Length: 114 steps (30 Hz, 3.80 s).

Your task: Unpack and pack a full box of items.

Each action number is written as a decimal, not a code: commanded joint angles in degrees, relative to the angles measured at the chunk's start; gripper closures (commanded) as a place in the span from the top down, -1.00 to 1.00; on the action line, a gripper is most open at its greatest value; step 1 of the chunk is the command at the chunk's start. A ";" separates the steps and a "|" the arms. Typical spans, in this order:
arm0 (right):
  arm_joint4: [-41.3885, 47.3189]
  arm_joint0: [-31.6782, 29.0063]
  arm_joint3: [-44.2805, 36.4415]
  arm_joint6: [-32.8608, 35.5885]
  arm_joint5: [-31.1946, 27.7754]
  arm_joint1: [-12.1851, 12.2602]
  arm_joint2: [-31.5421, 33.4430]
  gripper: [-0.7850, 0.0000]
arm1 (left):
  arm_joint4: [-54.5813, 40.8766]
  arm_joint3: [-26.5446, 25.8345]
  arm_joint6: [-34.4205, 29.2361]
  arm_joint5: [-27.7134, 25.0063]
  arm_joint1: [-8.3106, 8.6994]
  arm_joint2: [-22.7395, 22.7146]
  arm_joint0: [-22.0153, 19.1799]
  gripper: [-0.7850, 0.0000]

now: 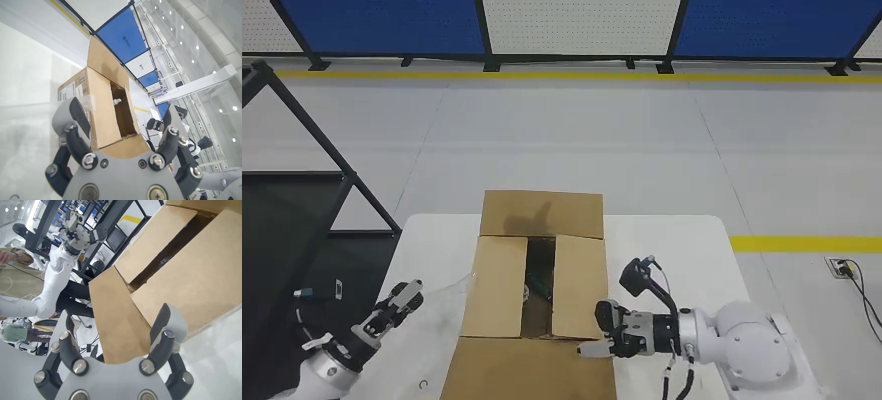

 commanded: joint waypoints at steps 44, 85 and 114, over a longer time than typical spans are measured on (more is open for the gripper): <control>15.57 -18.12 -6.67 -8.83 13.63 4.05 14.33 1.00 | -2.96 63.41 -11.28 -8.19 -2.74 29.02 -55.79 1.00; 11.38 -21.39 -4.28 3.03 19.87 7.66 10.19 1.00 | -2.37 60.93 -10.45 -15.52 -4.13 34.04 -54.79 1.00; 26.70 -14.61 -3.05 -8.90 13.07 7.74 0.96 1.00 | 0.03 25.51 -13.85 -10.56 1.64 21.93 -32.05 1.00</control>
